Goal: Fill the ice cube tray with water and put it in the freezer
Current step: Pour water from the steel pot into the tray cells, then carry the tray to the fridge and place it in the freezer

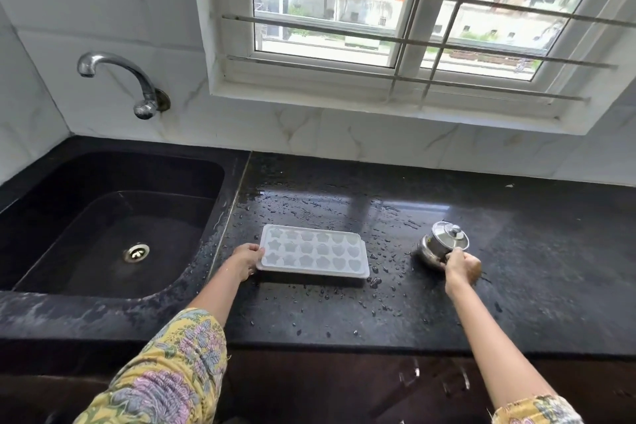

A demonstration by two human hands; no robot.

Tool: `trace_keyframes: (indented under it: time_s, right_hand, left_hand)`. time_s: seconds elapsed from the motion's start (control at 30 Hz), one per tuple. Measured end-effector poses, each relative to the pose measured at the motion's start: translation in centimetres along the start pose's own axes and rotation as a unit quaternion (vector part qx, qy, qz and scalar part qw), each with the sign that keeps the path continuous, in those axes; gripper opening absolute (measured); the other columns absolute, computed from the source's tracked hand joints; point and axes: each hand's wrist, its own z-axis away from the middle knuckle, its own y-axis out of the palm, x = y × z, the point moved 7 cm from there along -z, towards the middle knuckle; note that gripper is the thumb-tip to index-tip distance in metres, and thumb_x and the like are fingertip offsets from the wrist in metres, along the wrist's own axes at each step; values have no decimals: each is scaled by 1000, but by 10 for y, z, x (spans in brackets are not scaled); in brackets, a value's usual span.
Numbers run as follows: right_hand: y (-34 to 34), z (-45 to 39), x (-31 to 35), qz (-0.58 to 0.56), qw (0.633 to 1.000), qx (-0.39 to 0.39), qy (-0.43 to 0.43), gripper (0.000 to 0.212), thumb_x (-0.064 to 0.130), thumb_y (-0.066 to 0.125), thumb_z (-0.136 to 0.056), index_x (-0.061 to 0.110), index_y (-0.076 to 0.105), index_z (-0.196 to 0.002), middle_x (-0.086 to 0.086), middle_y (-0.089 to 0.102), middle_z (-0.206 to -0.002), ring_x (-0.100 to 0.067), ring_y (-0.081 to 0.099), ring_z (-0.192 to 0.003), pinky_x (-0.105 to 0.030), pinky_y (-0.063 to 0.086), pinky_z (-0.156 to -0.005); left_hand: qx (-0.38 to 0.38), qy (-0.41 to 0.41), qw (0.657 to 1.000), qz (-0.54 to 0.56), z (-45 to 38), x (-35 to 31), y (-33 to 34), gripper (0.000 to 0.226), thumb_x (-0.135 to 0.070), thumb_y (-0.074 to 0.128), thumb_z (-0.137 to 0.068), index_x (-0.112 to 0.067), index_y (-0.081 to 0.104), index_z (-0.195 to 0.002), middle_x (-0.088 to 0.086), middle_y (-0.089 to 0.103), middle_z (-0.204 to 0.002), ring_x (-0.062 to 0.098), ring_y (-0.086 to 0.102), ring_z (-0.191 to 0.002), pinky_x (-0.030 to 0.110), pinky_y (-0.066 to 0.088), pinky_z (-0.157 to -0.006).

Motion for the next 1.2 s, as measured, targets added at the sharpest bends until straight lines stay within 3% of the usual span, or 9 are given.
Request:
trace_keyframes:
  time_s: [0.1,0.2,0.43,0.5,0.63,0.8,0.93,1.1,1.2]
  right_hand:
    - [-11,33,25,40,999,12,2,41,31,46,-75,2,72,-88,-24,69,-92,-40,61,-91,-44,49,-77]
    - [-23,53,42,68,997,-31,17,37,22,49,-86,-2,54,-114,-28,48,-127,-39,36,-122,-39,34,-97]
    - [1,103,48,90,985,-55,-136,67,28,45,-77,5,26,-137,-24,24,-143,-39,16,-134,-53,21,-104]
    - [18,116,51,87,974,-9,-208,57,28,42,-78,4,37,-130,-23,40,-133,-35,33,-124,-41,30,-94]
    - [67,129,53,103,949,170,-244,21,13,45,-92,3,59,-105,-15,65,-98,-27,58,-90,-37,46,-81]
    - [108,136,42,179,930,253,-198,36,9,46,-90,13,46,-54,-5,44,-54,-16,40,-57,-27,32,-59]
    - [113,133,33,208,919,283,-178,46,9,52,-86,16,36,-43,-2,36,-46,-16,37,-51,-26,34,-61]
    - [113,132,22,198,917,319,-134,36,8,57,-81,14,45,-47,-7,44,-58,-15,39,-53,-24,30,-48]
    - [107,129,15,178,929,310,-94,32,4,55,-75,14,45,-46,-6,41,-58,-16,40,-60,-26,29,-53]
  left_hand:
    - [8,4,1000,-13,0,1,2,30,-11,49,-97,-4,52,-126,4,54,-75,11,42,-57,21,30,-51]
    - [1,3,1000,-25,0,1,2,34,-12,49,-97,-1,50,-129,0,50,-68,10,40,-54,16,32,-40]
    - [4,13,1000,-21,5,-1,3,30,-10,50,-97,-2,53,-125,5,55,-78,11,44,-57,20,31,-51]
    - [2,7,1000,-29,8,-2,3,11,-9,49,-97,-5,59,-101,7,55,-82,9,53,-46,18,37,-42]
    - [-10,21,999,-37,11,-3,2,32,-7,46,-98,-18,42,-69,0,46,-68,-7,41,-18,7,24,-20]
    - [3,16,1000,-16,18,-5,2,30,-6,45,-98,-18,43,-71,1,46,-68,-6,42,-18,7,26,-21]
    - [6,17,1000,-20,17,-5,4,31,-5,44,-99,-17,42,-70,1,45,-68,-5,46,-21,8,30,-23]
    - [7,-26,999,-41,15,-9,0,18,-8,52,-95,-16,51,-79,2,50,-77,13,50,-83,28,47,-85]
    - [48,-52,995,-69,15,-12,2,16,-1,51,-95,-8,52,-81,5,60,-63,21,54,-79,38,41,-103]
